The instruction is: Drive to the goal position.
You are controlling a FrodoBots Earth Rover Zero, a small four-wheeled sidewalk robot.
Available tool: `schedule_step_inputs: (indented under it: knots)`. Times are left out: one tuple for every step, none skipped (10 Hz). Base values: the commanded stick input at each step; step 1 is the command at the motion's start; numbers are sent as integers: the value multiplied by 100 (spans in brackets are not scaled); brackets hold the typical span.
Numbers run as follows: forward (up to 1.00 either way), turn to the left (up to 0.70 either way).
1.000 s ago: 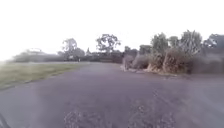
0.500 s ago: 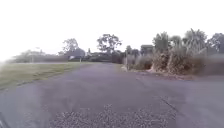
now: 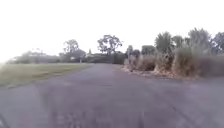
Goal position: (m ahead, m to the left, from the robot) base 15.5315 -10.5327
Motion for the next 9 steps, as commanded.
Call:
schedule_step_inputs:
  knots:
    - [70,-14]
    - [70,-14]
    - [70,-14]
    - [70,-14]
    - [70,-14]
    - [70,-14]
    - [70,-14]
    - [70,-14]
    - [70,0]
